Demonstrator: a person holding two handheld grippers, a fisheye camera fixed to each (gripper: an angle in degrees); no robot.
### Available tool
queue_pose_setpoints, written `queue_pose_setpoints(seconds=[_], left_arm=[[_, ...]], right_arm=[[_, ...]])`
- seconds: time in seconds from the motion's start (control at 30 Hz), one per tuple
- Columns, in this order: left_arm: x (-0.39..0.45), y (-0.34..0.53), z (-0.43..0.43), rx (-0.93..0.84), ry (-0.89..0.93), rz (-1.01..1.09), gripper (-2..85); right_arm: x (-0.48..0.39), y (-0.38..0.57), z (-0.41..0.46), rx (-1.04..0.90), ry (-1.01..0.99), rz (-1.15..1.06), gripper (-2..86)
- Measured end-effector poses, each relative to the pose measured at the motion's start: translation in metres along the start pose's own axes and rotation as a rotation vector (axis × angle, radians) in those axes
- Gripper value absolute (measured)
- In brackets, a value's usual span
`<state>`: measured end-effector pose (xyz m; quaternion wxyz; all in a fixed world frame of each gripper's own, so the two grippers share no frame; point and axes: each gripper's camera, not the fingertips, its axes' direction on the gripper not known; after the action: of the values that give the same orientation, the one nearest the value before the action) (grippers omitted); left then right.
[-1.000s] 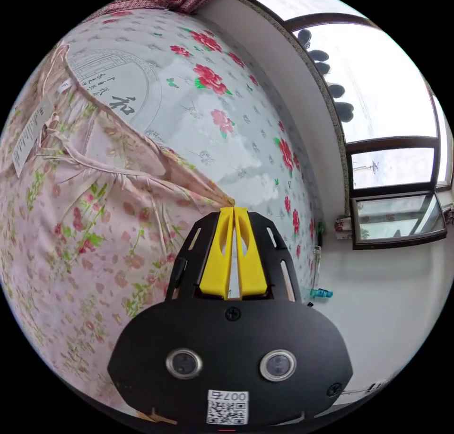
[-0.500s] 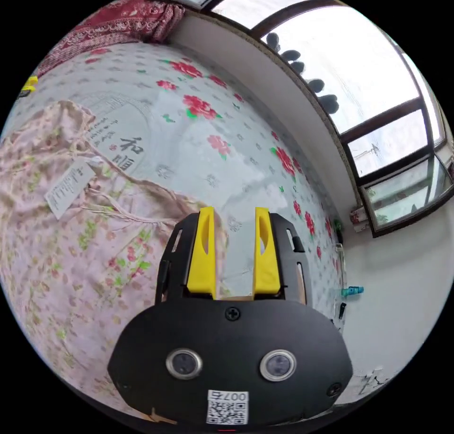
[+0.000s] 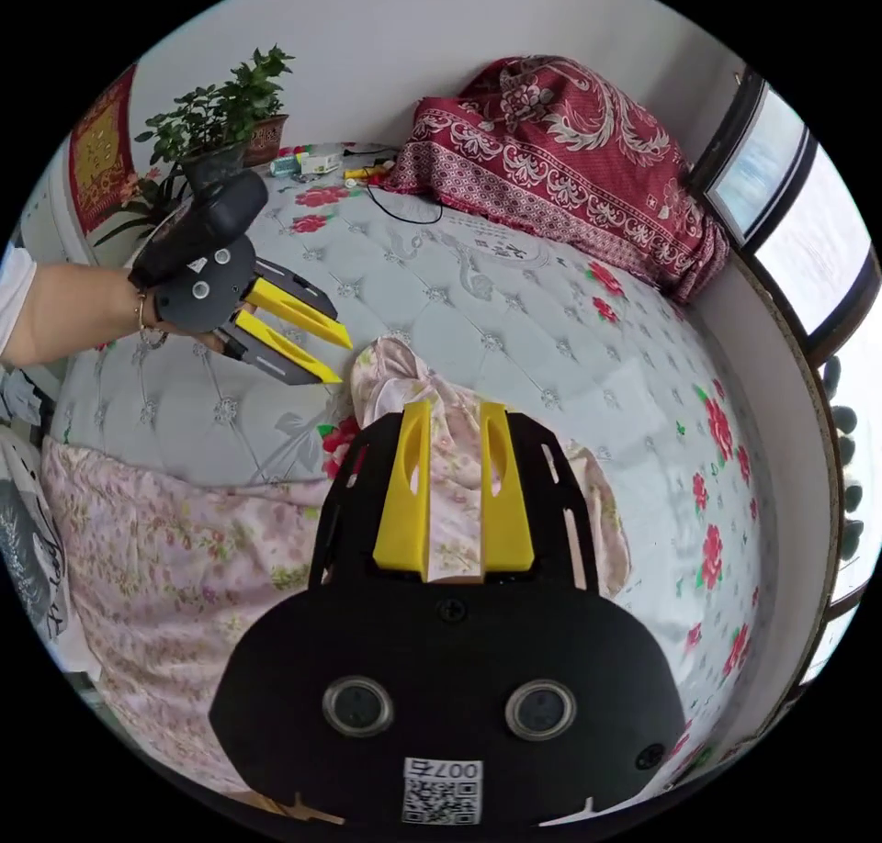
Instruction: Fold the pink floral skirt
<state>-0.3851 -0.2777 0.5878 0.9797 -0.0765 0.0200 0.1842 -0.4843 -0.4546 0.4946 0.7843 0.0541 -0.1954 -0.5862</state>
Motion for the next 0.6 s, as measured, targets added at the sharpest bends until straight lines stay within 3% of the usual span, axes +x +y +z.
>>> queue_pose_setpoints(seconds=[0.3,0.6], left_arm=[[0.028,-0.017,0.020,-0.005,-0.048,0.221,8.2],[0.019,-0.007,0.015,-0.016,-0.052,0.225,7.5]], right_arm=[[0.018,-0.053,0.099,-0.331,-0.083,-0.166,1.4],[0.048,-0.111,0.086,-0.203,0.063,-0.068,0.5]])
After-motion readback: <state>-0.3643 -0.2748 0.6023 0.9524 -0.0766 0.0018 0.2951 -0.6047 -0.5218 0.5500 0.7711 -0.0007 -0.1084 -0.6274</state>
